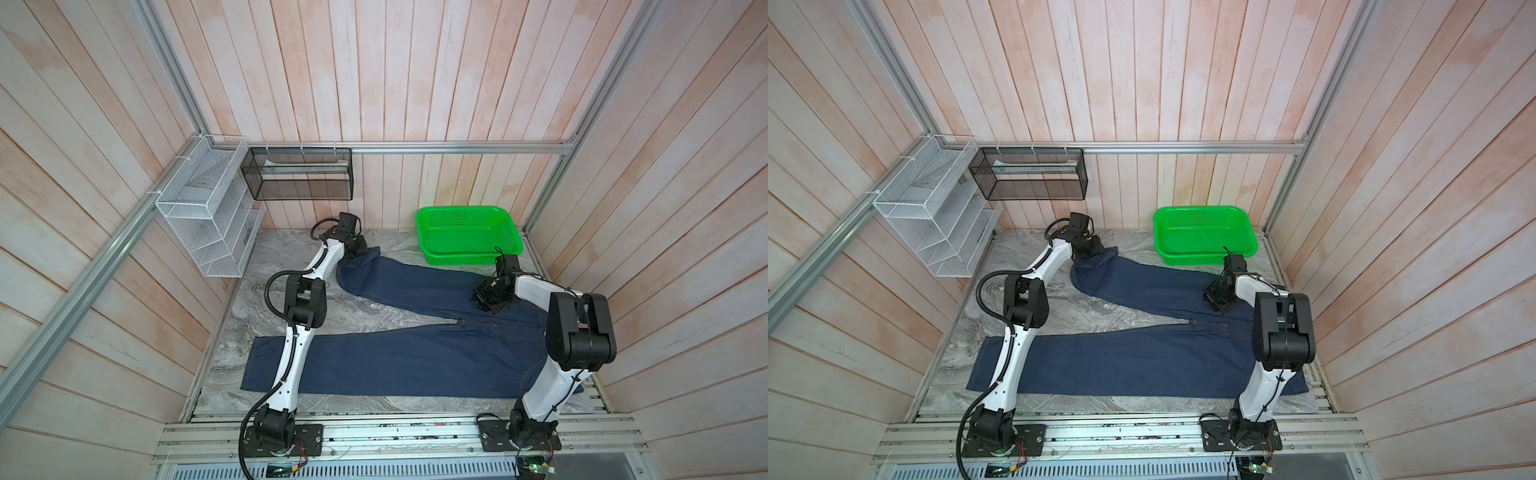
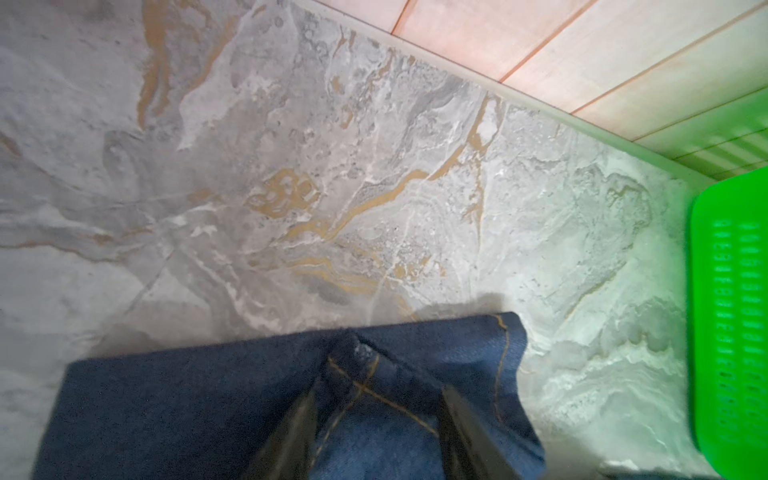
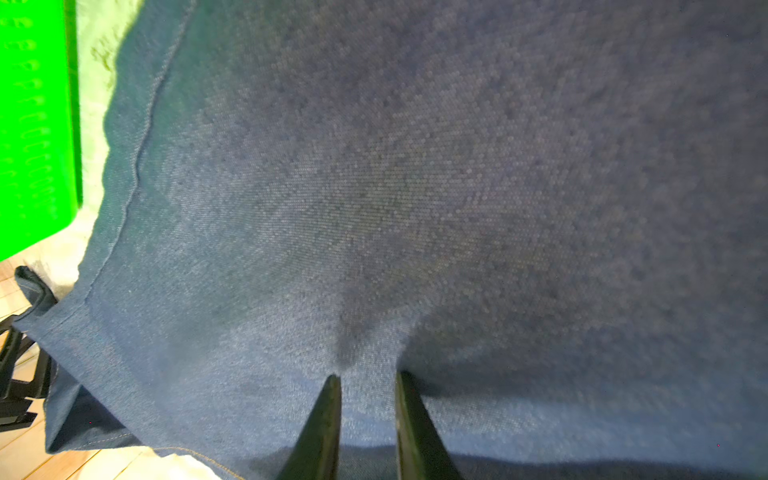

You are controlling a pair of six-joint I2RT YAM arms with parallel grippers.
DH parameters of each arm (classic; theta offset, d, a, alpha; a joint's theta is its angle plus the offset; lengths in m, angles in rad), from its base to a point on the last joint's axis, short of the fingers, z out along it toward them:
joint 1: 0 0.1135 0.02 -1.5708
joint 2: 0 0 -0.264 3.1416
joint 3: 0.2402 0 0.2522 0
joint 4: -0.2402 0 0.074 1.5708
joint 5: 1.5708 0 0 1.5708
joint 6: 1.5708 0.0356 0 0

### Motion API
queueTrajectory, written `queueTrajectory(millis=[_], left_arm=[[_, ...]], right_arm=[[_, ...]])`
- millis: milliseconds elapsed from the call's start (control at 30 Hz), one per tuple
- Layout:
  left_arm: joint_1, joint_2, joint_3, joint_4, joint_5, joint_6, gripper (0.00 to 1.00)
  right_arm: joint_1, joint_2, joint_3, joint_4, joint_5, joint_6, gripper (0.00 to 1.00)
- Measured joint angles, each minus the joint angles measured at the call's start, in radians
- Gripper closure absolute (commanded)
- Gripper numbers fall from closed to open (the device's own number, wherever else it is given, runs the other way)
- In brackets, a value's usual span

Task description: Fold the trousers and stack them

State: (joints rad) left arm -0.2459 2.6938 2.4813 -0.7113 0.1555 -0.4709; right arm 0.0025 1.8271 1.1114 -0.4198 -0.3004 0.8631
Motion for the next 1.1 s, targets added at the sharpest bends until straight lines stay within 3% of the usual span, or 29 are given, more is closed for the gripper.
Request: queueTrajectory(millis=[67,167,300,433,767,1100], left_arm=[[0.000,0.002,-0.002,0.002,-0.004,0.003,0.66],[0.000,0.002,-0.004,0.000,-0.010,0.013,0.68],[-0.004,0.002,-0.004,-0.003,-0.028,0.027,0.58],[-0.025,0.002,-0.003,-0.002,-0.080,0.051,0.56],[-0.051,0.035,0.078,-0.117,-0.166,0.090,0.63],[-0.070,-0.024,-0.011,-0.188,-0.269,0.123,0.71]], right_arm=[[0.000,0.000,0.000,0.000,0.000,0.000,0.76],[0.000,0.000,0.000,0.000,0.000,0.000,0.75],[0.000,0.000,0.000,0.000,0.000,0.000,0.75],[0.000,0.000,0.000,0.000,0.000,0.000,0.75],[0.000,0.000,-0.002,0.001,-0.001,-0.002,0.75],[0.000,0.000,-0.004,0.002,-0.012,-0.002,0.76]])
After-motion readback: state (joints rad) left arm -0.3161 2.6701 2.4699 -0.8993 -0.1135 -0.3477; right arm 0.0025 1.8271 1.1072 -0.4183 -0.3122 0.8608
